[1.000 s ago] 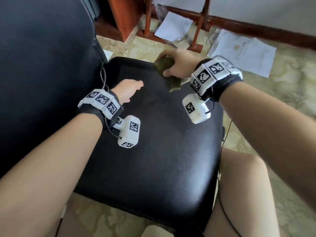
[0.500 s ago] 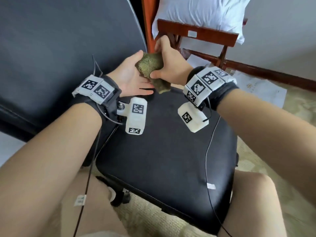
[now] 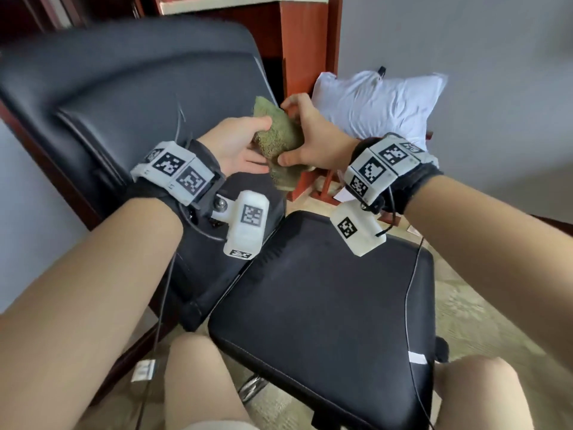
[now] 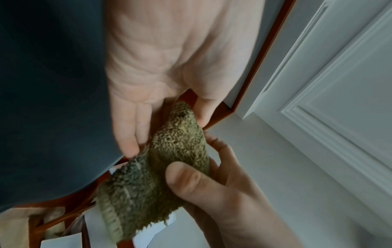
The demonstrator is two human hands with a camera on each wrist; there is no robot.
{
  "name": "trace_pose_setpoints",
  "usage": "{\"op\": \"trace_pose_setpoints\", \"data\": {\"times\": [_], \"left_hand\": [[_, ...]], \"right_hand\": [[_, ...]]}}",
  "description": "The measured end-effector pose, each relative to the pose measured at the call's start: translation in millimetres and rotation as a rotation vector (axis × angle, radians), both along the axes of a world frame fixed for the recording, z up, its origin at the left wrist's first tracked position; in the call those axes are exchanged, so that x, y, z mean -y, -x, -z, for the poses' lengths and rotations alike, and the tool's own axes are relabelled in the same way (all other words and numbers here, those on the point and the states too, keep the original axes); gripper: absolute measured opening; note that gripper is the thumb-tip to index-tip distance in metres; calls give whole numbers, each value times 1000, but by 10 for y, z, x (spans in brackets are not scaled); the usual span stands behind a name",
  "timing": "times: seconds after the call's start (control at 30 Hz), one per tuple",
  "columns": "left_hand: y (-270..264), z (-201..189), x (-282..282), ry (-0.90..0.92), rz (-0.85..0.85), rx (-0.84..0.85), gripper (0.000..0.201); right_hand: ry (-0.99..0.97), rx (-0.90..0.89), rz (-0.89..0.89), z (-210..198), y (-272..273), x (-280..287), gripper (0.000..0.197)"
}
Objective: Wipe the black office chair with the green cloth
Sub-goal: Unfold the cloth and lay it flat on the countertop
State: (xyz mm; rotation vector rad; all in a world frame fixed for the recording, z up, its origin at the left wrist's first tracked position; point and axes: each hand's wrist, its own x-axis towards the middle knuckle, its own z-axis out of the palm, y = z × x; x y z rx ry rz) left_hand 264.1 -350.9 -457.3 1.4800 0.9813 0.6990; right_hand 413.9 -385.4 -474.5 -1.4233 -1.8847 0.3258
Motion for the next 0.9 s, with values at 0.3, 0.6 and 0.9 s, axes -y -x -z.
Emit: {"op": "trace_pose_setpoints", "data": {"times": [0.3,0.6,0.9], "left_hand": [[297,-356,41,-139,-72,-24,37],[295,-956,-629,-248,-200,-81,20],[16,-2062,-1363,-111,-211,-131,25]], "right_hand": [[224,-292,12,-339,130,1,64],[314,-450,-42,-809,206,-743,54],[390,-614,-16,-1903,18,-1476,50]]}}
